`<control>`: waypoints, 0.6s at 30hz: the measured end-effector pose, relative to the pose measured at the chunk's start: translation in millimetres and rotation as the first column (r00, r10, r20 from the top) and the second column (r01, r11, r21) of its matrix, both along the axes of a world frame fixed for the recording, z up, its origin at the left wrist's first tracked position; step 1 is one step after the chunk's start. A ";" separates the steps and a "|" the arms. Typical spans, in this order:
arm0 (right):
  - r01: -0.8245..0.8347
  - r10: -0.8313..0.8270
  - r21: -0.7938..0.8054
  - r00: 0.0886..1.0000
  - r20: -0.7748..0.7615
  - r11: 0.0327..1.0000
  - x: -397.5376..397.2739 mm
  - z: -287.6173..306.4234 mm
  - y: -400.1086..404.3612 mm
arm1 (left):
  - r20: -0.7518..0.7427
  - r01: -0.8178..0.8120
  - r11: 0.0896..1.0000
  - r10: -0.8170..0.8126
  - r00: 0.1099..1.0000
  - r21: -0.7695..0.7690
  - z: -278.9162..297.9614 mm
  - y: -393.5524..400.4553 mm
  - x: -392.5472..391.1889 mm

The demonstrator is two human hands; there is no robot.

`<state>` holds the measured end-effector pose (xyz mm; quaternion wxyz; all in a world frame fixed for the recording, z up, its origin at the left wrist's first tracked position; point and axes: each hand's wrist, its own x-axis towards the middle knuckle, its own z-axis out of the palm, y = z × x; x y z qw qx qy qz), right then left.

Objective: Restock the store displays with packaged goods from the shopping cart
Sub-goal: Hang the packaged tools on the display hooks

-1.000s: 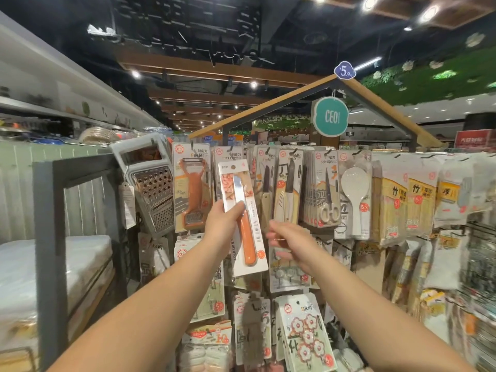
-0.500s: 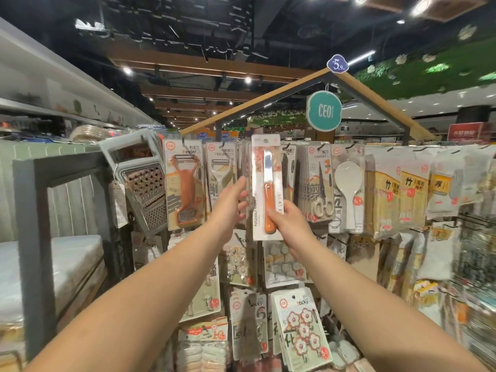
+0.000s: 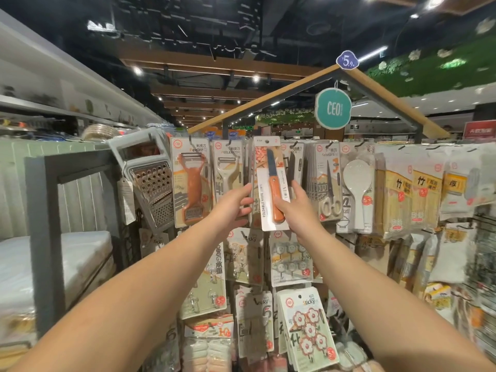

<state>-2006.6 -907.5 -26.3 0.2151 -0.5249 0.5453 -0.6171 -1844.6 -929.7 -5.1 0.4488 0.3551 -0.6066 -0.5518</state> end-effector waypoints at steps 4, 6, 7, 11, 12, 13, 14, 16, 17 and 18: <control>0.001 0.001 -0.031 0.999 0.047 1.000 -4.5 -1.0 -1.7 | 0.052 -0.003 1.000 0.004 0.999 -0.013 3.2 -3.7 -0.5; 0.004 -0.002 -0.035 0.998 0.058 0.999 -8.1 -4.4 -3.1 | 0.070 0.001 1.000 0.001 0.998 -0.025 3.8 -5.1 2.4; -0.011 0.013 -0.036 0.998 0.057 0.999 -8.8 -5.9 -4.4 | 0.076 0.002 1.000 0.001 0.997 -0.030 3.3 -5.7 4.4; -0.037 0.038 -0.029 0.999 0.033 0.999 -9.1 -9.9 -14.0 | 0.089 -0.050 0.998 0.052 0.995 -0.024 -3.5 -14.8 14.5; -0.033 0.034 -0.026 0.999 0.035 0.999 -6.8 -10.0 -16.0 | 0.089 -0.065 0.998 0.066 0.994 -0.019 -5.5 -17.7 17.4; -0.024 0.025 -0.028 0.999 0.022 0.999 -4.6 -10.4 -19.3 | 0.087 -0.073 0.997 0.073 0.994 -0.012 -7.5 -19.7 20.1; -0.011 0.011 -0.032 1.000 0.004 0.999 -3.5 -10.9 -24.0 | 0.083 -0.075 0.997 0.075 0.994 -0.004 -9.0 -21.1 22.1; 0.055 -0.055 -0.010 0.997 -0.052 0.998 1.4 -7.6 -32.4 | 0.082 -0.071 0.997 0.071 0.994 0.001 -11.0 -22.6 25.4; 0.090 -0.089 0.014 0.994 -0.068 0.996 5.7 -4.1 -35.0 | 0.082 -0.071 0.997 0.070 0.994 0.000 -12.0 -22.7 26.8; 0.098 -0.095 0.031 0.993 -0.076 0.995 7.9 -2.4 -37.8 | 0.083 -0.069 0.998 0.069 0.994 -0.002 -13.2 -21.7 28.0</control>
